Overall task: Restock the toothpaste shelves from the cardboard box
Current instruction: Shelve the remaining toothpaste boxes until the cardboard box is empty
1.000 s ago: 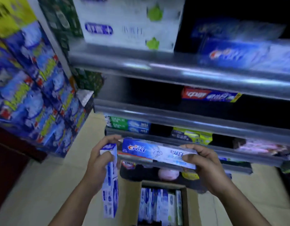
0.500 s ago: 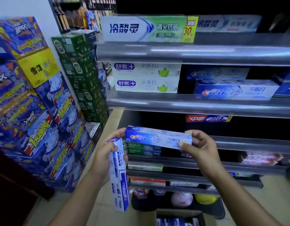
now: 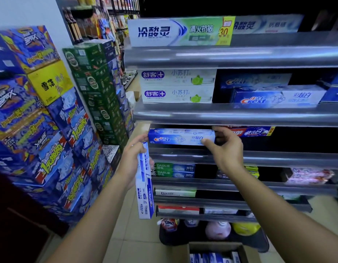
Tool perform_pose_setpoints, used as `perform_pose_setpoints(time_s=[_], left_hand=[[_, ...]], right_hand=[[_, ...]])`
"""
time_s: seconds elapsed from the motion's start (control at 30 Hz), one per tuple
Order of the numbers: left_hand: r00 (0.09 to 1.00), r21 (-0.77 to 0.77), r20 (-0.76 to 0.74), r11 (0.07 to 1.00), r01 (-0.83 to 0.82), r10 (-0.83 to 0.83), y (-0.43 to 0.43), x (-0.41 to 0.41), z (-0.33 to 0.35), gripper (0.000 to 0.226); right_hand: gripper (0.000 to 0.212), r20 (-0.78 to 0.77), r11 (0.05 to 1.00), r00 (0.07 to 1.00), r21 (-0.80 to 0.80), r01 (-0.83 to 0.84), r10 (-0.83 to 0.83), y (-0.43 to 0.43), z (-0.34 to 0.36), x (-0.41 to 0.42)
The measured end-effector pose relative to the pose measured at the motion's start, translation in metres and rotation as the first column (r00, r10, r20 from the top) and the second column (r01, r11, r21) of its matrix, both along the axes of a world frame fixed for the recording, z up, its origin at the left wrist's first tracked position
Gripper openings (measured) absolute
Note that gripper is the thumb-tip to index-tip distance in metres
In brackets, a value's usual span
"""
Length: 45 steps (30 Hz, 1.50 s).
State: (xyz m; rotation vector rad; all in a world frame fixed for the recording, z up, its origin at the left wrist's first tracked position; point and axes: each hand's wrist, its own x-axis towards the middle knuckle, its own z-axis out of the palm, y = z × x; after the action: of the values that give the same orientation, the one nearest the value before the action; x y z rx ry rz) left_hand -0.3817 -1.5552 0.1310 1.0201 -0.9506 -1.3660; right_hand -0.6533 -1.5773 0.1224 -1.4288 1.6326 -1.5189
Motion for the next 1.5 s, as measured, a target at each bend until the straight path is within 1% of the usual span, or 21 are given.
perform_pose_setpoints(time_s=[0.07, 0.17, 0.27, 0.33, 0.4, 0.53, 0.6, 0.67, 0.73, 0.8, 0.83, 0.87, 0.93, 1.0, 1.03, 1.07, 1.13, 1.2, 1.27, 1.37, 1.5], left_hand=[[1.000, 0.004, 0.024, 1.000, -0.012, 0.012, -0.009, -0.002, 0.003, 0.053], [0.997, 0.065, 0.069, 0.997, -0.034, 0.029, -0.020, -0.006, 0.006, 0.045], [0.984, 0.176, 0.174, 0.982, -0.062, 0.031, -0.024, -0.010, 0.005, 0.036], [0.984, 0.235, 0.172, 0.969, -0.079, 0.039, -0.024, -0.011, 0.003, 0.037], [0.990, 0.267, 0.138, 0.961, -0.072, 0.036, -0.023, -0.011, 0.004, 0.044], [0.995, 0.283, 0.087, 0.957, -0.066, 0.043, -0.019, -0.009, 0.008, 0.046], [0.992, 0.271, 0.019, 0.955, -0.124, 0.124, -0.016, -0.008, 0.008, 0.050], [0.977, 0.249, -0.060, 0.951, -0.183, 0.204, -0.015, -0.006, 0.008, 0.048], [0.955, 0.234, -0.167, 0.951, -0.204, 0.246, -0.013, -0.003, 0.007, 0.038], [0.921, 0.221, -0.275, 0.951, -0.218, 0.275, -0.012, -0.002, 0.005, 0.026], [0.903, 0.221, -0.320, 0.949, -0.224, 0.287, -0.012, -0.002, 0.005, 0.020], [0.885, 0.227, -0.358, 0.947, -0.226, 0.297, -0.011, -0.003, 0.006, 0.016], [0.853, 0.252, -0.419, 0.942, -0.221, 0.312, -0.009, -0.008, 0.008, 0.014], [0.840, 0.276, -0.439, 0.938, -0.211, 0.318, -0.008, -0.015, 0.013, 0.017], [0.847, 0.297, -0.428, 0.934, -0.197, 0.315, -0.007, -0.018, 0.015, 0.017], [0.863, 0.325, -0.399, 0.928, -0.183, 0.310, -0.007, -0.020, 0.016, 0.014], [0.914, 0.357, -0.302, 0.921, -0.153, 0.269, -0.007, -0.020, 0.017, 0.015], [0.954, 0.324, -0.233, 0.940, -0.105, 0.187, -0.006, -0.018, 0.016, 0.022], [0.974, 0.284, -0.179, 0.955, -0.085, 0.140, -0.004, -0.016, 0.013, 0.023], [0.986, 0.268, -0.067, 0.955, -0.130, 0.154, -0.005, -0.013, 0.008, 0.020], [0.980, 0.250, 0.046, 0.948, -0.197, 0.191, -0.008, -0.013, 0.001, 0.018]], right_hand=[[0.034, -0.063, 1.000, 0.998, 0.001, 0.030, -0.030, -0.009, 0.000, 0.002], [0.032, -0.151, 0.998, 0.988, 0.045, 0.046, -0.039, -0.024, -0.001, 0.005], [0.033, -0.324, 0.980, 0.944, 0.201, 0.009, 0.058, -0.035, -0.008, 0.006], [0.034, -0.414, 0.951, 0.899, 0.308, -0.011, 0.145, -0.035, -0.015, 0.005], [0.035, -0.435, 0.942, 0.883, 0.336, -0.021, 0.175, -0.033, -0.020, 0.003], [0.041, -0.432, 0.940, 0.878, 0.336, -0.055, 0.205, -0.030, -0.017, -0.001], [0.046, -0.472, 0.972, 0.868, 0.228, -0.052, 0.157, -0.022, -0.017, -0.002], [0.045, -0.497, 0.992, 0.860, 0.108, -0.068, 0.113, -0.008, -0.016, -0.001], [0.039, -0.441, 0.987, 0.883, 0.077, -0.142, 0.161, 0.007, -0.015, 0.003], [0.034, -0.303, 0.955, 0.906, 0.115, -0.273, 0.296, 0.025, -0.016, 0.009], [0.032, -0.243, 0.926, 0.894, 0.134, -0.352, 0.375, 0.034, -0.016, 0.012], [0.034, -0.202, 0.889, 0.867, 0.154, -0.431, 0.456, 0.043, -0.017, 0.016], [0.047, -0.146, 0.790, 0.780, 0.211, -0.576, 0.608, 0.060, -0.019, 0.023], [0.060, -0.159, 0.728, 0.713, 0.215, -0.651, 0.683, 0.068, -0.025, 0.026], [0.059, -0.149, 0.735, 0.721, 0.192, -0.651, 0.677, 0.070, -0.028, 0.027], [0.054, -0.100, 0.760, 0.756, 0.163, -0.629, 0.647, 0.070, -0.029, 0.028], [0.042, 0.115, 0.822, 0.828, 0.104, -0.559, 0.549, 0.065, -0.028, 0.024], [0.031, 0.334, 0.857, 0.821, 0.070, -0.511, 0.463, 0.057, -0.025, 0.014], [0.027, 0.463, 0.866, 0.784, 0.065, -0.495, 0.413, 0.048, -0.023, 0.003], [0.032, 0.567, 0.883, 0.747, 0.070, -0.464, 0.348, 0.038, -0.021, -0.009], [0.040, 0.617, 0.908, 0.731, 0.060, -0.414, 0.292, 0.030, -0.016, -0.017]])
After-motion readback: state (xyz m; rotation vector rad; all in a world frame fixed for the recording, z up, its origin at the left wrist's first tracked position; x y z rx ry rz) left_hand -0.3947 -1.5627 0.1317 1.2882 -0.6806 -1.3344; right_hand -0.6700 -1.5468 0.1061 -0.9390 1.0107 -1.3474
